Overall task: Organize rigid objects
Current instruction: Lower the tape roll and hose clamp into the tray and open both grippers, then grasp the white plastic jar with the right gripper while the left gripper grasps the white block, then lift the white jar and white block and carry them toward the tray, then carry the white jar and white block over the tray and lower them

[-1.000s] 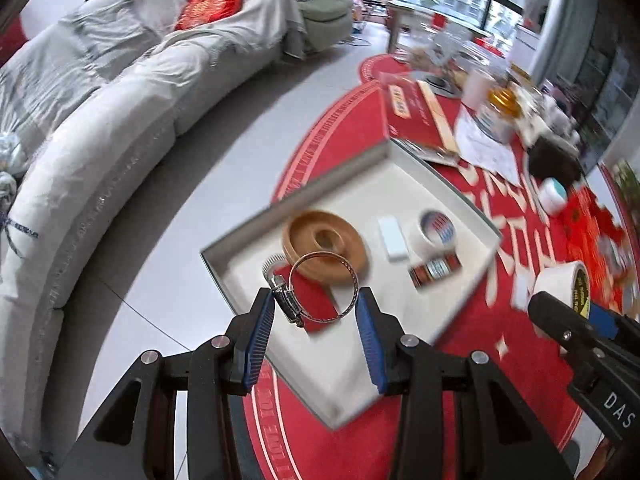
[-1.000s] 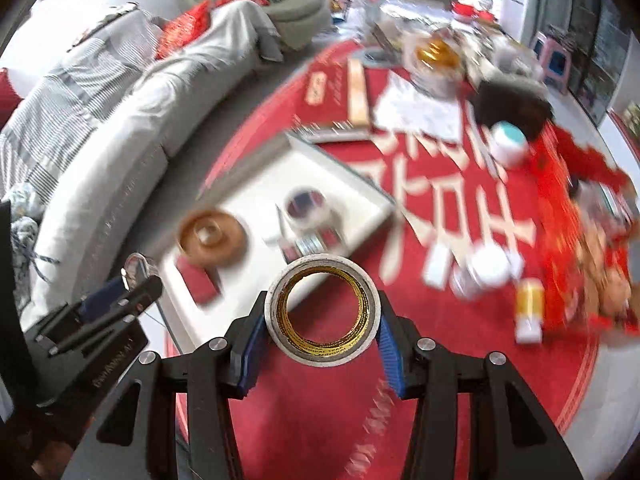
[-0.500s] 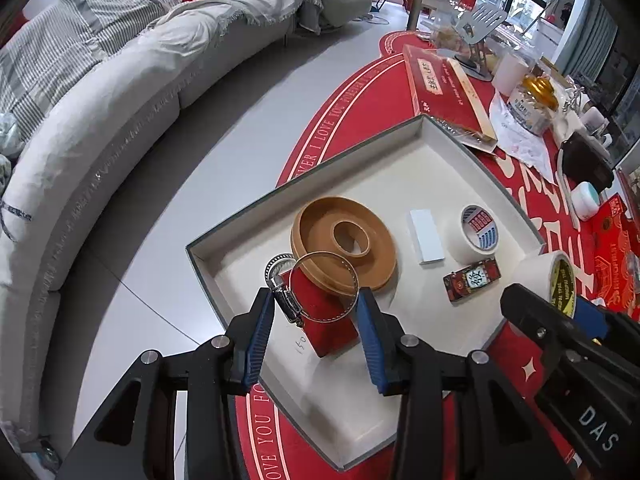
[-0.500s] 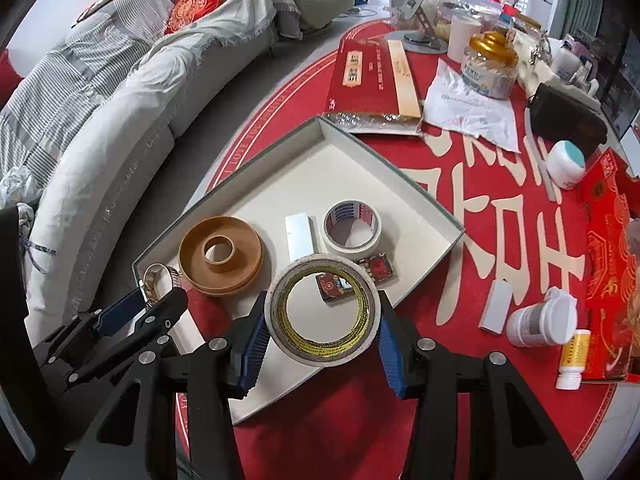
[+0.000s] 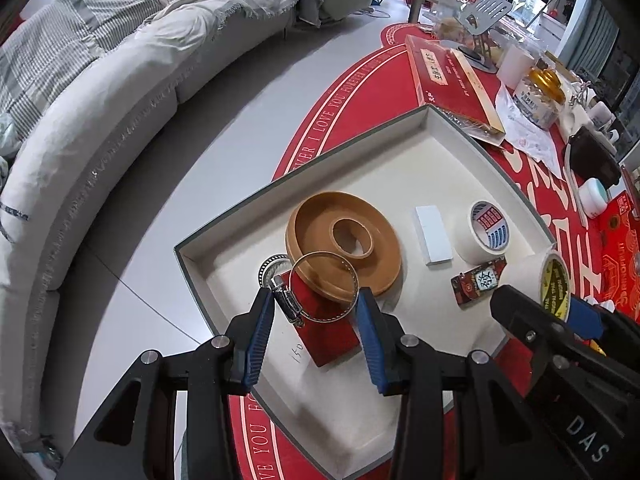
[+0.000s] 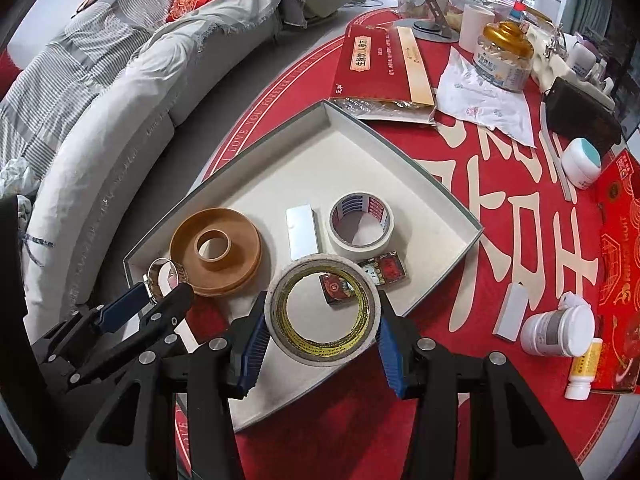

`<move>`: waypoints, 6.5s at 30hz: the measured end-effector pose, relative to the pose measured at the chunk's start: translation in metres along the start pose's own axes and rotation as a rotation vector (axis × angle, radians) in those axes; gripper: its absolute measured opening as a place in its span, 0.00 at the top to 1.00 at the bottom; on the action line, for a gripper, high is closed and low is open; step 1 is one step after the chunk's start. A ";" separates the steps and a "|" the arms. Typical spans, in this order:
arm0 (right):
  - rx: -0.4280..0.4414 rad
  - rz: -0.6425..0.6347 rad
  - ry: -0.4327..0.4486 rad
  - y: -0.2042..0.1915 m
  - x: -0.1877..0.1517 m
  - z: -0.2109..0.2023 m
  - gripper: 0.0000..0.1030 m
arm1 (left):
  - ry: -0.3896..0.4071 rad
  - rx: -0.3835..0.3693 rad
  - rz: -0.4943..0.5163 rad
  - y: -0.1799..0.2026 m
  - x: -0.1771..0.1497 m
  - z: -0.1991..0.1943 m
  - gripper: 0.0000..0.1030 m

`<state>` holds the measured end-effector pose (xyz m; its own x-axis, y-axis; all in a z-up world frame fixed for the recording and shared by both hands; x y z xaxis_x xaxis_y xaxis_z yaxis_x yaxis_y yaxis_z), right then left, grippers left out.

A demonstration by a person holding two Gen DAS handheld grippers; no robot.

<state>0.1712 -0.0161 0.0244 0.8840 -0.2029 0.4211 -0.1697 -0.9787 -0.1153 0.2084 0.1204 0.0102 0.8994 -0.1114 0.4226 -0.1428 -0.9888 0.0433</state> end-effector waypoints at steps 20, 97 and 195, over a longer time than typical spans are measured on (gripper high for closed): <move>0.002 0.004 0.008 -0.003 0.013 0.002 0.51 | 0.002 0.003 -0.001 0.001 0.004 0.003 0.56; 0.185 0.604 0.046 0.189 -0.250 -0.050 0.60 | -0.036 -0.039 0.455 0.265 -0.041 0.058 0.00; 0.126 0.071 0.469 0.000 -0.066 -0.218 0.55 | 0.479 -0.066 -0.003 -0.033 -0.065 -0.234 0.48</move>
<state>0.0183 -0.0094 0.1928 0.5754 -0.2896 0.7649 -0.1429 -0.9564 -0.2546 0.0578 0.1833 0.1934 0.6103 -0.0353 0.7914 -0.1807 -0.9789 0.0957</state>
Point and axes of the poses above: each gripper's, at about its wrist camera, not at the fingertips, and z roughly the way its jaws point, y to its right, x to its top, the point moved 2 cm from there along z, roughly the way its jaws point, and after that the axes turned 4 degrees about -z, right-handed, at the moved point
